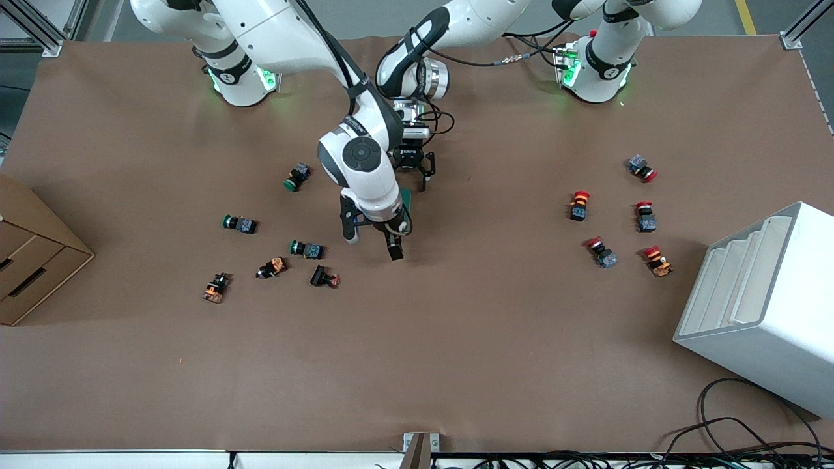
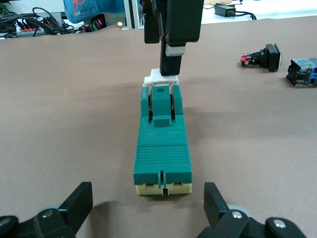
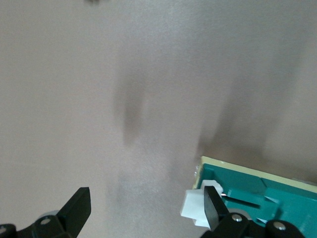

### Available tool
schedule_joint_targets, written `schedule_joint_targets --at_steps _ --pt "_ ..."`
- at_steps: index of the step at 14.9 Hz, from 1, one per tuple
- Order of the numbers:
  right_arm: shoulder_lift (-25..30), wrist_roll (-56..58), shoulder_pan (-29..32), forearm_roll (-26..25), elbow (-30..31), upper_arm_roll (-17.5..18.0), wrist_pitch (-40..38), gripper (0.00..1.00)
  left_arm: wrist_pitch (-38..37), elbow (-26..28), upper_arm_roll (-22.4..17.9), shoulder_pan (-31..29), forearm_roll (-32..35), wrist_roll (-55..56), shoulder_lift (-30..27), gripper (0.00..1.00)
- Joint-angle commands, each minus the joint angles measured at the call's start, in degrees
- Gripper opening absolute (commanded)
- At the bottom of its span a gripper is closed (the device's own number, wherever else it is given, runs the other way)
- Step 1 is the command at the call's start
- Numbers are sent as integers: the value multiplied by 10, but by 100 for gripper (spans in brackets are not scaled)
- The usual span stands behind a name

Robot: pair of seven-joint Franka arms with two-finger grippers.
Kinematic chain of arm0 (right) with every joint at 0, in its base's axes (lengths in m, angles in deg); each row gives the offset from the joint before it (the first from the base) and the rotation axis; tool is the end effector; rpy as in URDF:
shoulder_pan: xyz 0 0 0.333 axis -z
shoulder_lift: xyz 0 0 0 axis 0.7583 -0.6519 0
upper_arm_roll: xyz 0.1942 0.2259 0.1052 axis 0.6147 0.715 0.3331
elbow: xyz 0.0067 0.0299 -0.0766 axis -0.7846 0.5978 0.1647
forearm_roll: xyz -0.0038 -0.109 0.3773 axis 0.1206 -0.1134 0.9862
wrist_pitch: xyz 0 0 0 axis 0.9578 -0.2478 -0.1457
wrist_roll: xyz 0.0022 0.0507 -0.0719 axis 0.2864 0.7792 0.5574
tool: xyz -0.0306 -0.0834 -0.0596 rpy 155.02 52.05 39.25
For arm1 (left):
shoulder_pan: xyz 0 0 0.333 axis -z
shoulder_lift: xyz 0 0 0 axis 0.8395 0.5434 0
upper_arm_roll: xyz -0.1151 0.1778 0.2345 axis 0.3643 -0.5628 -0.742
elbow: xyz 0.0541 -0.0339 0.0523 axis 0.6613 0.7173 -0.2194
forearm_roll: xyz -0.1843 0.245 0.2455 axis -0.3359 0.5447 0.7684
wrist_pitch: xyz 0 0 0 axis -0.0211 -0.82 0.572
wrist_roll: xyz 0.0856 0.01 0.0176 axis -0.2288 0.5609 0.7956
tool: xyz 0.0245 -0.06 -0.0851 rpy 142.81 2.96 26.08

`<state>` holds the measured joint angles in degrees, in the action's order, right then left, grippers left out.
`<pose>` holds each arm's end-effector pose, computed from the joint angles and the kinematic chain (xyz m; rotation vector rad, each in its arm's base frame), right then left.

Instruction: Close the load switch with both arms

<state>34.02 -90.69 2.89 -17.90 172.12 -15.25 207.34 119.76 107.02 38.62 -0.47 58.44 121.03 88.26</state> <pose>0.5081 0.4517 0.2218 -2.2734 1.9142 -0.0476 0.1982 -0.5544 0.0793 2.6955 -0.1432 1.5946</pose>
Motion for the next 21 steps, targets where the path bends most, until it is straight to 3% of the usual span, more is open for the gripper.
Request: schedule_joint_targets --at_steps 1,6,9,13,21 --pt "-17 -2 13 -10 -26 5 3 100 -4 -7 -3 3 6 2 9 99" --pt "-8 20 24 -8 -45 5 -10 100 -4 -7 -2 3 6 2 9 99" --pt "-5 78 45 -7 -83 5 -85 100 -4 -7 -3 3 6 2 9 99" --pt "43 277 85 -8 -81 5 -170 100 -4 -7 -2 3 6 2 9 99" --pt "137 762 237 -7 -83 5 -362 100 -4 -14 -1 -1 -8 -1 2 99"
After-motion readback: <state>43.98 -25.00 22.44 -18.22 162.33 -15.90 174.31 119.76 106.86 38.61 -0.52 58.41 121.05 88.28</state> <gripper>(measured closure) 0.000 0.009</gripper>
